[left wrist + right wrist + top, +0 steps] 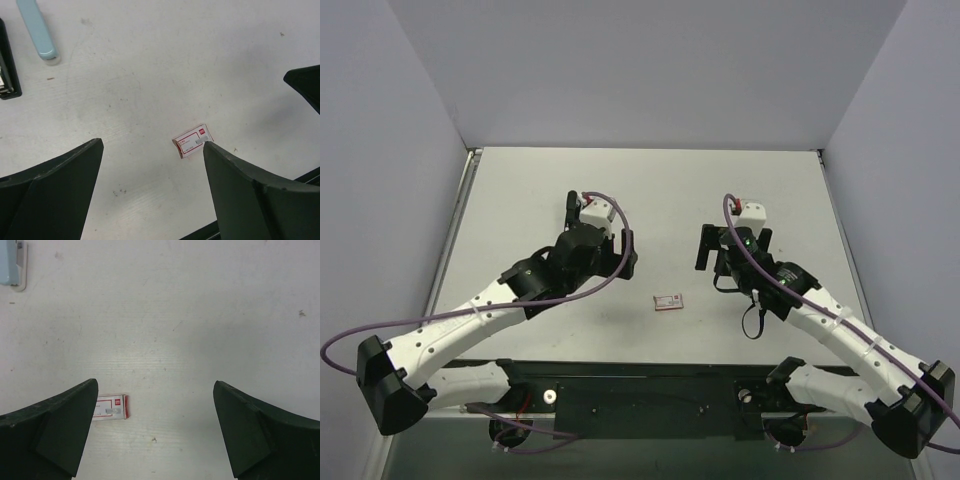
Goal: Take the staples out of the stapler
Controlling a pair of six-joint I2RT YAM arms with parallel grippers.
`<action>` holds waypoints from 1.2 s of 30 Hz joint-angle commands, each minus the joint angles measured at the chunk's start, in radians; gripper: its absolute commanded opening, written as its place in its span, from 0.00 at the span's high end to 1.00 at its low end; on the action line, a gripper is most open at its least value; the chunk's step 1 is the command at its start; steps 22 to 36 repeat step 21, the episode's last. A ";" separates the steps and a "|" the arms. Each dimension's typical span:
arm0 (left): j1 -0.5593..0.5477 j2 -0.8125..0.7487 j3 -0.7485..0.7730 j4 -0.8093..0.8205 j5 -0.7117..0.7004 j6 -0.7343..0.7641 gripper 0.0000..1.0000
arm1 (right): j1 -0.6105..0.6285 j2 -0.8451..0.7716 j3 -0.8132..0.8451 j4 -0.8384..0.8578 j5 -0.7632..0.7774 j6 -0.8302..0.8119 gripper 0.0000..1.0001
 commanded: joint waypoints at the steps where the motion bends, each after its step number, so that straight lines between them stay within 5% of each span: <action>1: -0.002 -0.065 0.078 -0.093 -0.092 0.074 0.07 | -0.005 -0.038 0.065 -0.059 0.111 -0.013 0.06; 21: -0.004 -0.196 0.164 -0.189 -0.193 0.176 0.06 | 0.030 -0.035 0.264 -0.132 0.181 -0.056 0.00; 36: -0.004 -0.196 0.164 -0.189 -0.193 0.176 0.06 | 0.030 -0.035 0.264 -0.132 0.181 -0.056 0.00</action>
